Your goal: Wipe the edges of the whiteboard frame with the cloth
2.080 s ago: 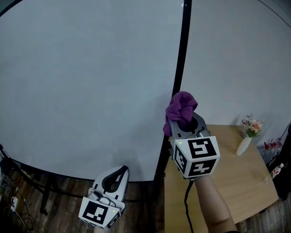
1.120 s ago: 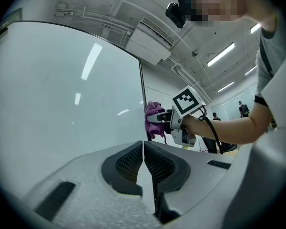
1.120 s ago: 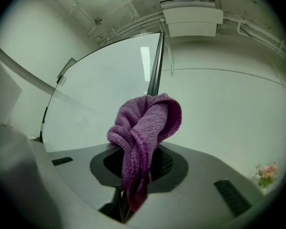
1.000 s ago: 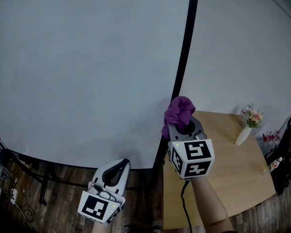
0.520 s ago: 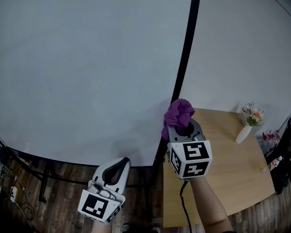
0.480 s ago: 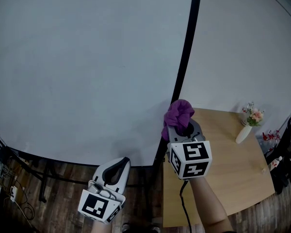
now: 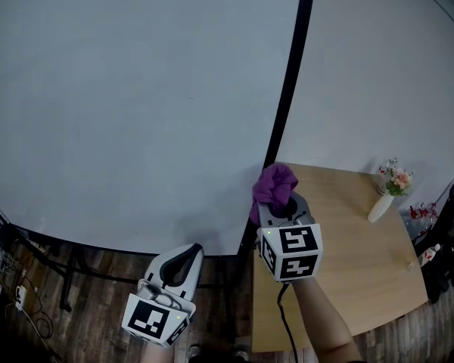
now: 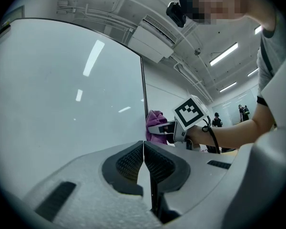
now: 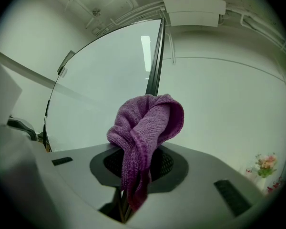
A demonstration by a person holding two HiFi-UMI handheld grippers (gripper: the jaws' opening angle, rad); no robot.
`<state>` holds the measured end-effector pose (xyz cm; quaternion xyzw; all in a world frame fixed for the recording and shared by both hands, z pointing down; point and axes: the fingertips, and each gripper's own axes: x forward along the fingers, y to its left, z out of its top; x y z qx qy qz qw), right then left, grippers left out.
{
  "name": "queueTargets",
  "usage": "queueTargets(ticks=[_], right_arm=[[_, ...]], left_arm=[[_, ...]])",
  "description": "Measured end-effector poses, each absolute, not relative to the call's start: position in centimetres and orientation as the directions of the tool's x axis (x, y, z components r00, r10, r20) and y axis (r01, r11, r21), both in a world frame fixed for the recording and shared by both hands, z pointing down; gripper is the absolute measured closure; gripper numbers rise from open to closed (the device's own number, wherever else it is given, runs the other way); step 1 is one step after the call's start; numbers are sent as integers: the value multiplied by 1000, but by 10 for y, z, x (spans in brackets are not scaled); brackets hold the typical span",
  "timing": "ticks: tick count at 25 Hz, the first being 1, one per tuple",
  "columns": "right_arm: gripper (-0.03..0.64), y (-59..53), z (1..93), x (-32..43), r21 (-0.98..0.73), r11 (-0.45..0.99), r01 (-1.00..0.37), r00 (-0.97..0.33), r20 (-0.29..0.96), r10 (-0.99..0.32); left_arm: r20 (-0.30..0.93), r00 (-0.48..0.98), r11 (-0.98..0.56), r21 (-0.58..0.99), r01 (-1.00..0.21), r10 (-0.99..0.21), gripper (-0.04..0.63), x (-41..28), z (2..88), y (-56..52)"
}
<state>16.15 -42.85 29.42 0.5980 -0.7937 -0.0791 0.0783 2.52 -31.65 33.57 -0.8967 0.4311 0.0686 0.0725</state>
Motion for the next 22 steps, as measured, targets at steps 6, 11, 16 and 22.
queueTargets(ticks=[6,11,16,22], right_arm=[[534,-428,309,162,218,282,-934,-277,54,-959],[534,-427,316,162,236,278,-931,-273,57,-960],[534,-427,319,161,236,275,-932,-272,47,-961],[534,-426,321,159,243,272,-931,-272,36,-962]], left_arm=[[-185,611,-610,-69,-789,-769,578,27,337,-314],[-180,602,-602,-63,-796,-778,578,27,340,-313],[-176,599,-599,-59,-798,-781,578,27,344,-314],[-170,594,-594,-56,-802,-786,578,27,346,-316]])
